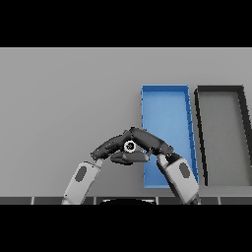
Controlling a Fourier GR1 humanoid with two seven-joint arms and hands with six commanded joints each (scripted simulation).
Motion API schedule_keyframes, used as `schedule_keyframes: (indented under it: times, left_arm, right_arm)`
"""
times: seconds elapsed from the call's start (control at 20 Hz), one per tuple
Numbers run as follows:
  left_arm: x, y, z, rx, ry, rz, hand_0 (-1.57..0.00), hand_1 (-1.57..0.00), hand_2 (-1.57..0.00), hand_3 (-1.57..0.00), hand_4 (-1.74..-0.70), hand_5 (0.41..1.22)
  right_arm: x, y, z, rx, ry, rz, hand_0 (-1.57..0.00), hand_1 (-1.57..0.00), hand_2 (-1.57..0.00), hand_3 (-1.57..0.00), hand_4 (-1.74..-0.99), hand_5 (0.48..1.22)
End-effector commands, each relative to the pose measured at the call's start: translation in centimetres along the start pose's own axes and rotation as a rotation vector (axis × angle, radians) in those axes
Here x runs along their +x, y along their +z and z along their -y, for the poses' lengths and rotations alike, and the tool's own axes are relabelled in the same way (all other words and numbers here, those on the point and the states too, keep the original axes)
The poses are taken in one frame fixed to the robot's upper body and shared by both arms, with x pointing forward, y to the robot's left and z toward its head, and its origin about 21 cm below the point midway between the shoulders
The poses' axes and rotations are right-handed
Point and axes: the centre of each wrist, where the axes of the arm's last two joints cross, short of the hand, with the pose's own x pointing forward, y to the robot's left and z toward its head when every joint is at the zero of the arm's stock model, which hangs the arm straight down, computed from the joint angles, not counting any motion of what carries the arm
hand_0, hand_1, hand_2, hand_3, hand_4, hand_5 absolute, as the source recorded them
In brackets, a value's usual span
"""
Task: Pick up the blue pipe and place it into the blue bin.
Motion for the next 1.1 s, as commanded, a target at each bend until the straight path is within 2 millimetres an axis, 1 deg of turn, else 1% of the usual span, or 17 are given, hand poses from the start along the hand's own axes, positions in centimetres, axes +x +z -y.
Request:
schedule_keyframes:
  times: [0.0,0.05,0.1,0.2,0.25,0.3,0.35,0.45,0.5,0.55,0.65,0.75,0.8,0.85,0.9,1.0,1.05]
  left_arm:
    - [-0.2,0.0,0.2,0.008,0.016,-0.006,-0.06,-0.06,-0.06,-0.05,-0.97,0.607]
    - [0.0,-0.1,-0.1,0.016,0.013,-0.006,-0.05,-0.05,-0.05,-0.04,-0.97,0.578]
    - [-0.2,0.2,-0.3,0.014,0.012,-0.015,-0.04,-0.04,-0.04,-0.03,-0.97,0.557]
    - [-0.3,0.2,-0.1,0.017,0.02,-0.025,-0.03,-0.02,-0.02,-0.02,-0.97,0.531]
    - [-0.2,0.1,0.0,0.017,0.016,-0.022,-0.02,-0.02,-0.02,-0.01,-0.97,0.519]
    - [-0.5,0.3,-0.1,0.022,0.012,-0.038,-0.02,-0.01,-0.01,-0.01,-0.97,0.512]
    - [-0.3,0.1,0.1,0.025,0.008,-0.04,-0.01,-0.01,-0.01,-0.01,-0.97,0.501]
    - [-0.5,0.2,0.1,0.028,0.01,-0.045,-0.01,-0.01,-0.01,-0.01,-0.97,0.489]
    - [-0.5,0.3,0.1,0.026,0.008,-0.04,-0.01,-0.01,-0.01,0.0,-0.97,0.485]
    - [-0.2,-0.1,-0.1,0.023,0.004,-0.052,0.0,0.0,0.0,0.0,-0.97,0.479]
    - [-0.4,0.2,0.1,0.025,0.004,-0.056,0.0,0.0,0.0,0.0,-0.96,0.475]
    - [-0.2,0.5,0.3,0.019,0.002,-0.038,0.0,0.0,0.0,0.0,-0.95,0.473]
    - [-0.1,0.3,0.7,0.014,-0.003,-0.034,0.0,0.0,0.0,0.0,-0.95,0.471]
    - [-0.1,0.5,0.5,0.02,-0.001,-0.027,0.0,0.0,0.0,0.0,-0.95,0.468]
    - [0.1,0.7,0.3,0.025,-0.008,-0.023,0.0,0.0,0.0,0.0,-0.95,0.466]
    - [0.2,0.8,0.0,0.037,-0.007,-0.034,0.0,0.0,0.0,0.0,-0.95,0.468]
    - [0.0,1.1,0.1,0.036,-0.006,-0.042,0.0,0.0,0.0,0.0,-0.95,0.47]
  right_arm:
    - [-0.2,0.0,0.0,-0.002,-0.005,-0.001,-1.57,-1.57,-1.57,-1.57,-1.499,1.22]
    - [-0.1,-0.2,0.1,-0.001,-0.007,0.018,-1.57,-1.57,-1.57,-1.57,-1.499,1.22]
    - [0.0,-0.1,0.4,-0.014,-0.011,0.029,-1.57,-1.57,-1.57,-1.57,-1.498,1.22]
    - [0.4,-0.3,0.7,-0.035,-0.038,0.034,-1.57,-1.57,-1.57,-1.57,-1.497,1.221]
    - [1.0,-0.3,0.8,-0.029,-0.049,0.046,-1.57,-1.57,-1.57,-1.57,-1.496,1.221]
    - [1.5,-0.4,1.1,-0.027,-0.068,0.059,-1.57,-1.57,-1.57,-1.57,-1.495,1.221]
    - [2.0,-0.6,1.8,-0.033,-0.085,0.045,-1.57,-1.57,-1.57,-1.57,-1.495,1.221]
    - [3.8,-1.1,2.7,-0.047,-0.141,0.064,-1.57,-1.57,-1.57,-1.57,-1.494,1.221]
    - [4.9,-0.8,3.6,-0.054,-0.149,0.086,-1.57,-1.57,-1.57,-1.57,-1.494,1.221]
    - [6.0,-0.9,4.5,-0.075,-0.155,0.105,-1.57,-1.57,-1.57,-1.57,-1.495,1.221]
    - [8.2,-1.4,6.2,-0.086,-0.177,0.152,-1.57,-1.57,-1.57,-1.57,-1.496,1.221]
    - [9.5,-1.3,8.5,-0.169,-0.173,0.193,-1.57,-1.57,-1.57,-1.57,-1.497,1.221]
    - [10.1,-1.0,9.7,-0.219,-0.167,0.206,-1.57,-1.57,-1.57,-1.57,-1.497,1.221]
    - [10.6,-0.7,10.7,-0.266,-0.149,0.215,-1.57,-1.57,-1.57,-1.57,-1.498,1.221]
    - [10.8,-0.6,11.4,-0.308,-0.122,0.197,-1.57,-1.57,-1.57,-1.57,-1.498,1.221]
    - [10.5,0.3,13.2,-0.384,-0.087,0.159,-1.57,-1.57,-1.57,-1.57,-1.498,1.221]
    - [10.0,0.8,13.9,-0.429,-0.068,0.137,-1.57,-1.57,-1.57,-1.57,-1.498,1.221]
